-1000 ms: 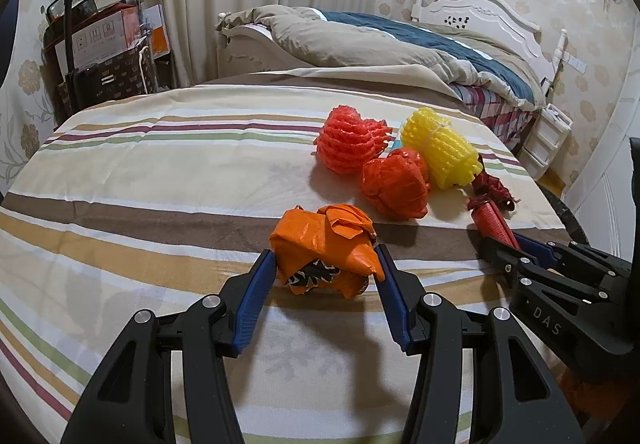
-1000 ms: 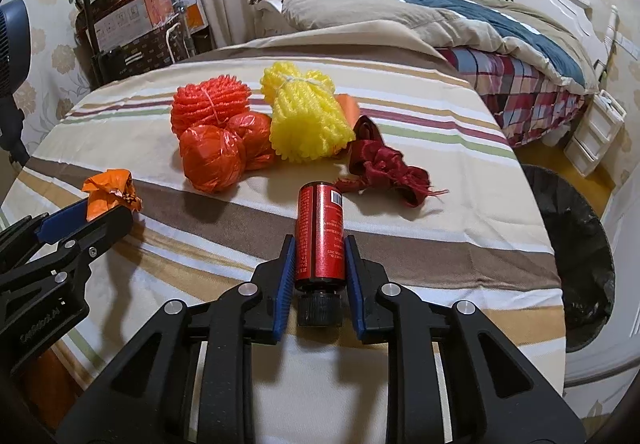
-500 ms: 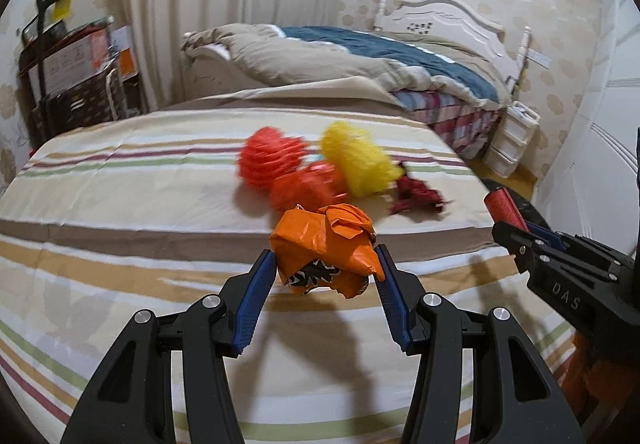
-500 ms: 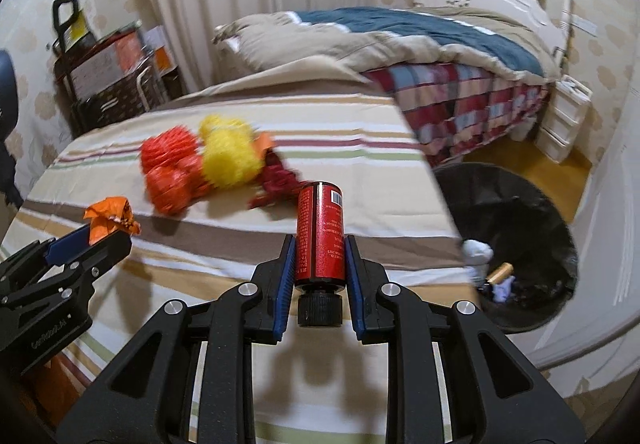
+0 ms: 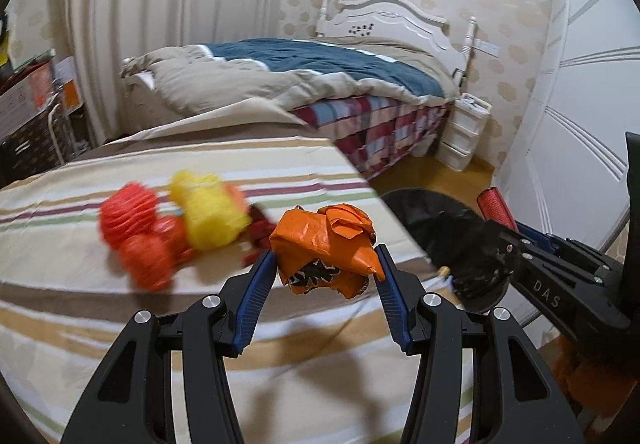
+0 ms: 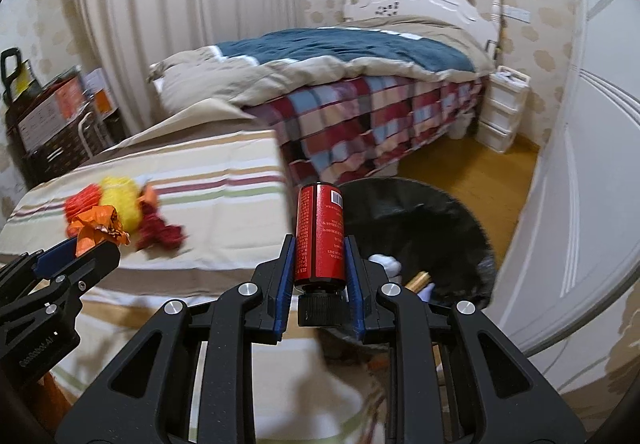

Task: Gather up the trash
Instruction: 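Carry the orange toy and red bottle over the black trash bin with both grippers, then open both grippers to drop the toy and bottle into the bin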

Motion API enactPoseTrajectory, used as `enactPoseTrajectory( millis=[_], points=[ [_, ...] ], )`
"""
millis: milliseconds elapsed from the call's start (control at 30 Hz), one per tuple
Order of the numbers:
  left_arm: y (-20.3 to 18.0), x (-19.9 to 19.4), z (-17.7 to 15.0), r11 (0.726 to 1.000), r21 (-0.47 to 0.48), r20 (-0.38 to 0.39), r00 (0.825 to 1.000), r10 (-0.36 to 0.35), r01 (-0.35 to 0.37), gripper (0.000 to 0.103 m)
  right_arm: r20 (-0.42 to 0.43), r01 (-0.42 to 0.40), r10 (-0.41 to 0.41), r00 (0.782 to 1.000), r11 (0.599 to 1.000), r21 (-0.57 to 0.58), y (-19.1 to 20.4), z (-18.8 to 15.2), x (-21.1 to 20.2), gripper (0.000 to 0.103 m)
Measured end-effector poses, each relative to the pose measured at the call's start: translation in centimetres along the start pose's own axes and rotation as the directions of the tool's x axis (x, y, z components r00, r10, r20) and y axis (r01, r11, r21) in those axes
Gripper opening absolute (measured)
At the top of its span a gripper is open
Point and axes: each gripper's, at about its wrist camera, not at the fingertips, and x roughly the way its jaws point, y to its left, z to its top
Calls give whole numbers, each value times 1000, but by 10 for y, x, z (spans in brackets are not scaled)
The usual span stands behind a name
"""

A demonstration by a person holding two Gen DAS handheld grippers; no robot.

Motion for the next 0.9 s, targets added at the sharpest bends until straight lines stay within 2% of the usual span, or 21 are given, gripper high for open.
enactPoseTrajectory(
  millis=[367,900],
  points=[
    [-54,45,22,997,77,-9,1000,-30,31,52,1,43,-43,999,998,56,-44,9,25,23],
    [-90,100,30,991,133,-69,998,-4,13,52,-42,83,-78,996,989,124,-85,16,66,23]
  ],
)
